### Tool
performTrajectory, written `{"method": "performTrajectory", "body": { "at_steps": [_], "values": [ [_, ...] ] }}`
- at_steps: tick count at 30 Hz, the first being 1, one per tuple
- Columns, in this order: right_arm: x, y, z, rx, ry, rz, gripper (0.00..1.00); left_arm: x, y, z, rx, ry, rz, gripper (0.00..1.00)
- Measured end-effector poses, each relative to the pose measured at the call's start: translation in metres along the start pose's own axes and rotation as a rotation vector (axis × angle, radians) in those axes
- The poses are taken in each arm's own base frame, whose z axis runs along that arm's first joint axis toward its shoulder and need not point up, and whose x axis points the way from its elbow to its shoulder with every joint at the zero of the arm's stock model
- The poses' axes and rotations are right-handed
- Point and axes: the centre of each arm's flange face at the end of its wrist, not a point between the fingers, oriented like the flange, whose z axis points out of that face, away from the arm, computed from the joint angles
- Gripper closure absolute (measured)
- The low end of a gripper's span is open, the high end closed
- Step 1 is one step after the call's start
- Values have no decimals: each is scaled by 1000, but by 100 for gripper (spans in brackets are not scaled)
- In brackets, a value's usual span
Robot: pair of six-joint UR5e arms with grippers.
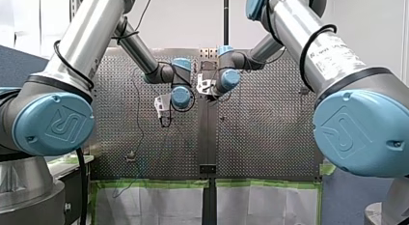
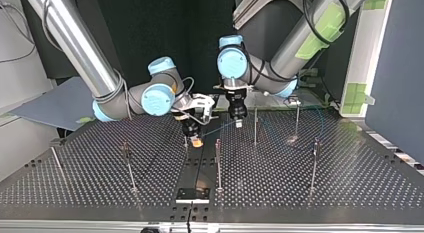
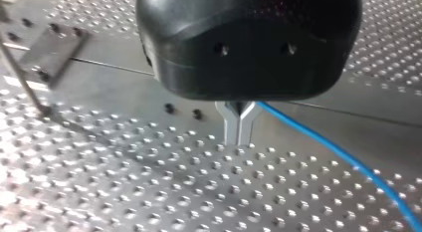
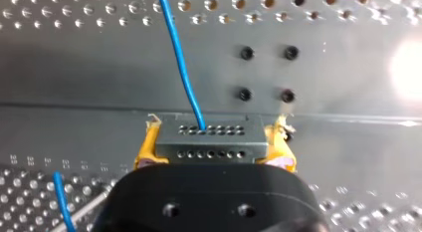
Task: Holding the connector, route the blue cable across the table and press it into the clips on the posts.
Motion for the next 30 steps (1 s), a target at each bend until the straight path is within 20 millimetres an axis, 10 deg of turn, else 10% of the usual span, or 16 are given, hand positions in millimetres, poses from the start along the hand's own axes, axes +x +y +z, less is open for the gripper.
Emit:
{"method": "performTrajectory", "body": {
  "at_steps": [30],
  "values": [
    [141, -10, -95, 11, 184, 17, 100, -152, -11, -45, 51, -165, -65, 100]
  ]
}}
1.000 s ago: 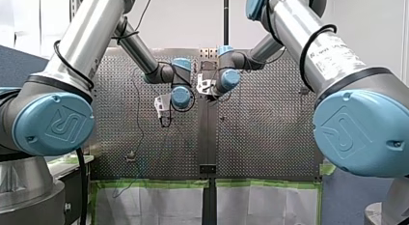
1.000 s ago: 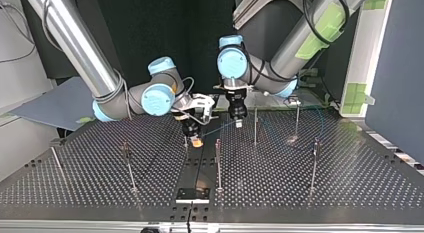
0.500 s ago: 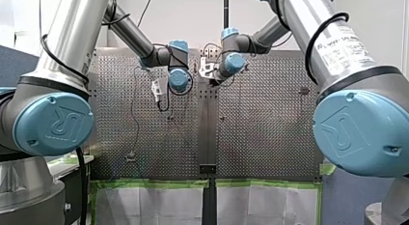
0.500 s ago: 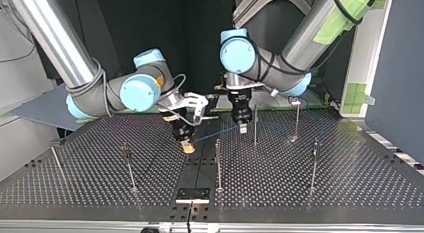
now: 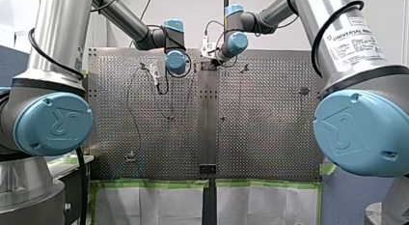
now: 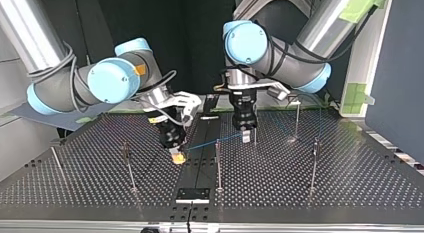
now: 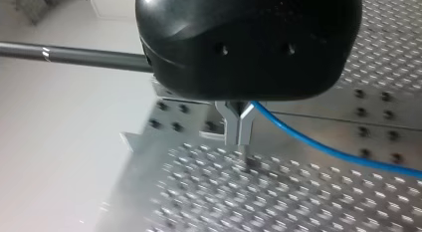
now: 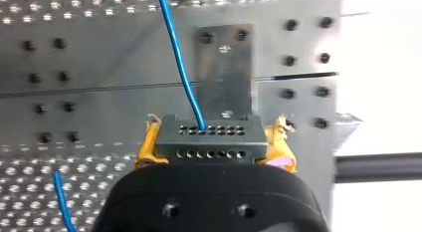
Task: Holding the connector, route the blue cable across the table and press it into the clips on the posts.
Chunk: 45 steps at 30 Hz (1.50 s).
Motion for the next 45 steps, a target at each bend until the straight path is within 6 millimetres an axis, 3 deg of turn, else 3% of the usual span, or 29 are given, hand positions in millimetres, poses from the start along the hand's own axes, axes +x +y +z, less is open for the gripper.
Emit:
{"method": "performTrajectory", "body": {
  "at_steps": [6, 12, 17, 27, 37, 45],
  "values": [
    [14, -1, -8, 2, 20, -1, 100, -22, -5, -4, 39, -24, -19, 100],
    [11, -1, -8, 5, 14, -1, 100, 2, -8, 0, 65, 21, -1, 100],
    [-6, 2, -3, 10, -14, -1, 100, 19, -8, 4, 58, 38, 9, 100],
    [-24, 11, 7, 14, -41, 2, 100, 17, -4, 17, 60, 0, -7, 100],
    [-19, 24, 12, 28, -28, 6, 100, 24, -6, 41, 62, 0, 0, 100],
    [-13, 43, 19, 22, -13, 11, 100, 23, -3, 74, 54, -33, -4, 100]
  ]
}}
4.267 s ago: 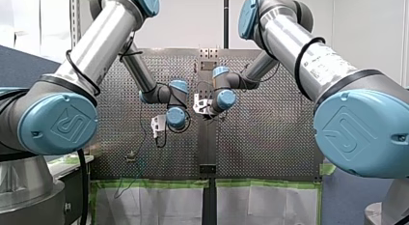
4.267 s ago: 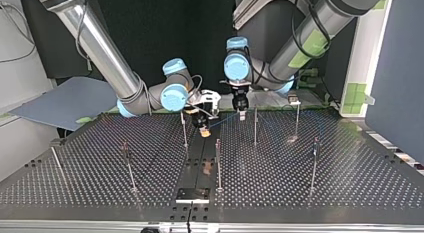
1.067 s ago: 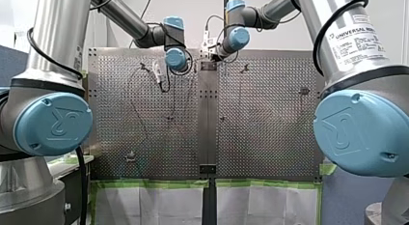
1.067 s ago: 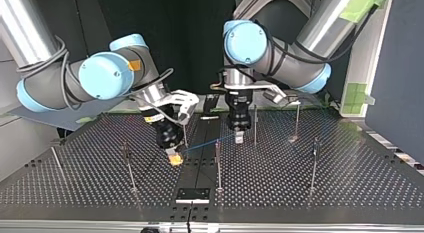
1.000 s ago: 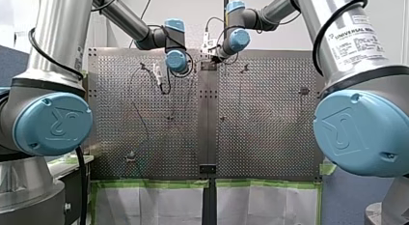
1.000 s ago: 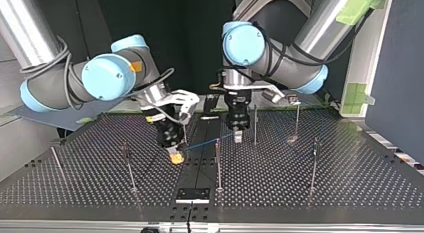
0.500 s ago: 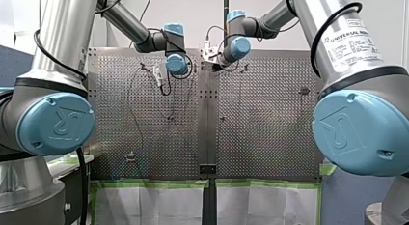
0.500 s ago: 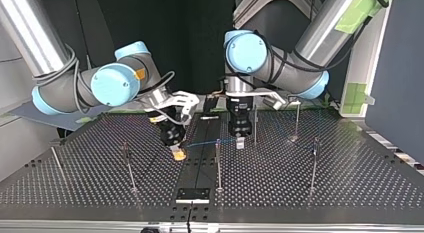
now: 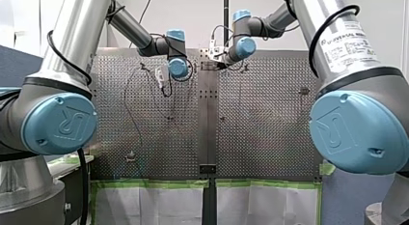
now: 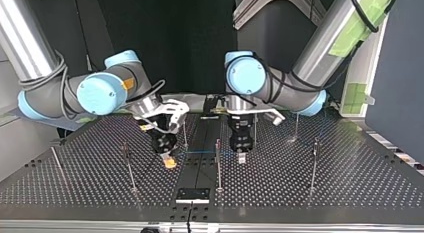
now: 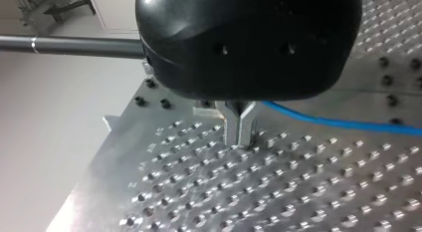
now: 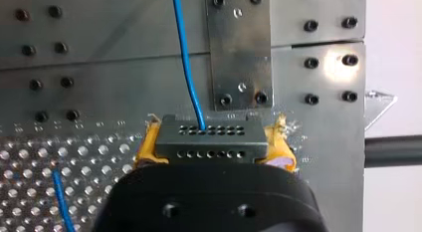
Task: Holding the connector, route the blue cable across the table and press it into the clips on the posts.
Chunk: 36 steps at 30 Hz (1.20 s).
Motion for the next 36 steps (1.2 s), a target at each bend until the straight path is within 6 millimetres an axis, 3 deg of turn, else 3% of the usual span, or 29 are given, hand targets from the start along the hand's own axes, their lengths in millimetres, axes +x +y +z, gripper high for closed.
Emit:
{"method": "performTrajectory", "body": {
  "at_steps": [13, 14, 15, 16, 17, 18, 20, 21, 23, 30, 36],
  "values": [
    [-2, 28, 10, -26, 1, 4, 100, 13, 10, 21, -10, 21, 23, 100],
    [-2, 28, 10, -27, 1, 4, 100, 13, 10, 21, -11, 22, 24, 91],
    [-2, 29, 10, -28, 1, 4, 100, 13, 11, 21, -12, 24, 25, 91],
    [-2, 30, 10, -29, 1, 4, 100, 13, 11, 21, -13, 26, 25, 80],
    [-2, 31, 10, -30, 1, 4, 100, 13, 11, 21, -13, 29, 26, 61],
    [-2, 31, 10, -30, 1, 4, 100, 14, 11, 20, -14, 32, 26, 61],
    [-3, 32, 10, -31, 0, 4, 100, 14, 11, 19, -15, 41, 29, 31],
    [-3, 32, 10, -31, -1, 4, 100, 15, 10, 18, -15, 45, 30, 31],
    [-3, 32, 10, -32, -2, 5, 100, 16, 10, 16, -15, 55, 33, 0],
    [-8, 37, 12, -38, -10, 6, 100, 14, 7, 8, -22, 88, 50, 0],
    [-16, 41, 11, -46, -26, 7, 100, 2, 1, -6, -25, 112, 58, 0]
  ]
}}
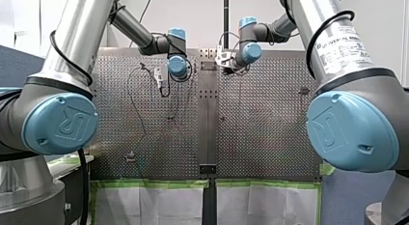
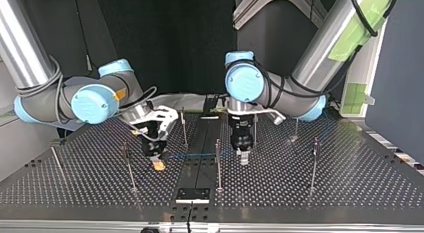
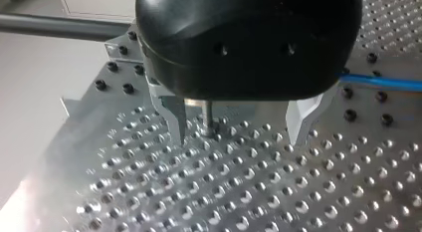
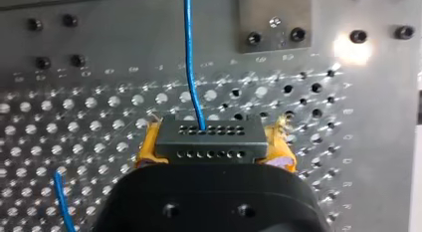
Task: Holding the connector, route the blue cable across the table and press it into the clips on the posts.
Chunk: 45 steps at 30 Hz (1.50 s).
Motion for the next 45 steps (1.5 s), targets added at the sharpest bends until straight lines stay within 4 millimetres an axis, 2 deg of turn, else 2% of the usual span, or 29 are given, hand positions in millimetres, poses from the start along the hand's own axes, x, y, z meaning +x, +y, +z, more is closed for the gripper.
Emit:
{"method": "performTrajectory", "body": {
  "at_steps": [5, 16, 22, 31, 40, 45],
  "values": [
    [-10, 4, -1, -8, -21, 1, 100, -9, -7, -17, 17, 22, 5, 0],
    [-35, 18, -5, -31, -71, 12, 100, -6, -17, -56, 49, 102, 37, 0],
    [-48, 29, -7, -49, -96, 20, 100, -17, -30, -73, 79, 101, 37, 0],
    [-58, 45, -7, -73, -115, 24, 100, -22, -58, -96, 130, 73, 60, 0],
    [-61, 58, -8, -91, -122, 26, 100, -39, -96, -109, 144, -19, 67, 0],
    [-61, 66, -8, -102, -121, 28, 100, -36, -119, -115, 139, -20, 93, 0]
  ]
}}
